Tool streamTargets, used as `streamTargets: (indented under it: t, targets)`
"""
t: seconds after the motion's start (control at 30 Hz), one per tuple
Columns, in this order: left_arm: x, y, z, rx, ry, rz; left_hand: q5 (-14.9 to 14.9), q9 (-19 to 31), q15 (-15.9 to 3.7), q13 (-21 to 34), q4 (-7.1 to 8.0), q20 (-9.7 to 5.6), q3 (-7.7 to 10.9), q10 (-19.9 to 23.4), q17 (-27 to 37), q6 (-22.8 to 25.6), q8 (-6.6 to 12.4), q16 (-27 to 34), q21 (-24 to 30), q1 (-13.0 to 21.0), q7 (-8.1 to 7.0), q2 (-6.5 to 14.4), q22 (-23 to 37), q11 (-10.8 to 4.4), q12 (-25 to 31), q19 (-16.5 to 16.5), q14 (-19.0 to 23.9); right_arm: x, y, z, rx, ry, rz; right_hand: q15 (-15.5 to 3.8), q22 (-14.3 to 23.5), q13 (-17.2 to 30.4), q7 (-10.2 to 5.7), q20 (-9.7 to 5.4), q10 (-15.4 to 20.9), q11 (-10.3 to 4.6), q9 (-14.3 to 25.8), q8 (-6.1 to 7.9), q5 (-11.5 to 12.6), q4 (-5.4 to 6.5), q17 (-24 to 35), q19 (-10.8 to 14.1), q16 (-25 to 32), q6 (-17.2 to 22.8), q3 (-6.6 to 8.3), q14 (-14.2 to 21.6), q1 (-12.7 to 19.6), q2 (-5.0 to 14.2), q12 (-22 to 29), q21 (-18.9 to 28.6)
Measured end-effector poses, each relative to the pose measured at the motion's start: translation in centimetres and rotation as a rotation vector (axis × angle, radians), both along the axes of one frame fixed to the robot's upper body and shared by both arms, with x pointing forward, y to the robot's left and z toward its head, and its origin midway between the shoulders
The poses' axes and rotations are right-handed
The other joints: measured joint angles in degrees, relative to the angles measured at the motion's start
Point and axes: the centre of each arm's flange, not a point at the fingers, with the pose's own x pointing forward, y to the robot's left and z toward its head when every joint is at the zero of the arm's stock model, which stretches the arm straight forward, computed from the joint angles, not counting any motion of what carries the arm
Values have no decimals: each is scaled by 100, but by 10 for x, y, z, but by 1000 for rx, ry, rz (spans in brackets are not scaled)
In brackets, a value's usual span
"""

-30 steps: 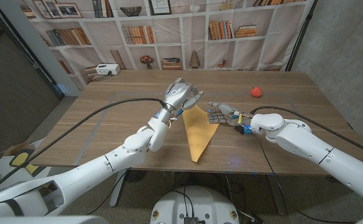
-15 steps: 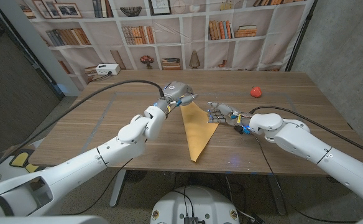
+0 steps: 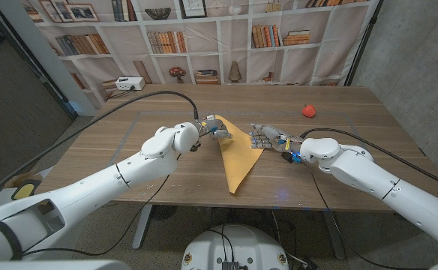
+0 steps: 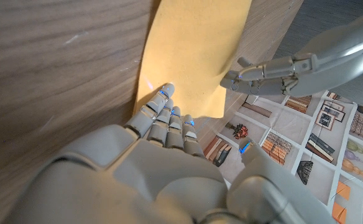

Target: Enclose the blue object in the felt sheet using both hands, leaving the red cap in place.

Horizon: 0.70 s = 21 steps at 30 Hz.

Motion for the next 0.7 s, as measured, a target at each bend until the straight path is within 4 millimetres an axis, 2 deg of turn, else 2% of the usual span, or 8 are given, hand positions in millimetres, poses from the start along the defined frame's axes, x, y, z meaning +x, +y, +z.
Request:
streamTargets:
  t: [0.1,0.27,0.37,0.5,0.6,0.7]
  targets:
    - [0,-2,-9,-3,70,-19,0,1,6,-12,73,21,6,-41,-1,-104,0,-35,-195,-155,-104,-32,18,-41,-118,-308,-279,-1,1,0,-1,0,2,-8,-14,0,0,0,0,0,0,0,0,0,1,0,-7,0,0,-8,0,0,-9,-7]
    - [7,0,-10,21,124,-21,-43,-15,32,-56,114,42,70,-613,-27,-433,-84,-96,-677,-357,-279,-37,22,-155,-397,-964,-1156,-2,1,0,-3,-7,0,-8,-13,0,0,0,-1,-1,0,0,0,-24,10,-1,-18,0,-24,-10,1,1,-9,-25]
    - [8,-2,-12,33,135,-28,-43,-16,43,-73,115,23,115,-739,-27,-592,-85,-96,-807,-357,-322,-39,27,-169,-418,-1126,-1355,-3,1,0,-3,-8,-1,24,-6,0,22,0,-1,-1,0,0,0,-24,10,-1,-18,21,-24,-42,17,17,-10,-27]
    - [8,-3,-14,44,141,-34,-43,-14,64,-78,115,48,115,-808,-29,-734,-128,-96,-861,-400,-327,-83,24,-150,-461,-1158,-1394,-4,-1,-1,1,-11,-1,85,-6,0,29,16,1,-1,0,0,0,-25,17,-38,-19,33,-24,-122,16,17,-9,-38]
    - [8,-3,-14,44,142,-34,-43,-14,67,-77,116,32,115,-844,-39,-809,-129,-96,-883,-407,-317,-90,22,-149,-479,-1196,-1398,-5,-4,-4,5,-7,-7,42,-6,0,15,53,110,-188,0,24,0,-65,20,-76,-20,152,-30,-180,72,72,36,-40]
    - [8,-3,-14,44,144,-34,-43,-14,71,-77,116,32,115,-874,-40,-865,-129,-97,-900,-430,-324,-113,22,-158,-478,-1196,-1403,-4,-12,-12,16,8,-24,-63,-3,0,-130,61,281,-359,0,97,42,-125,17,-82,28,317,-1,-75,144,144,93,-39]
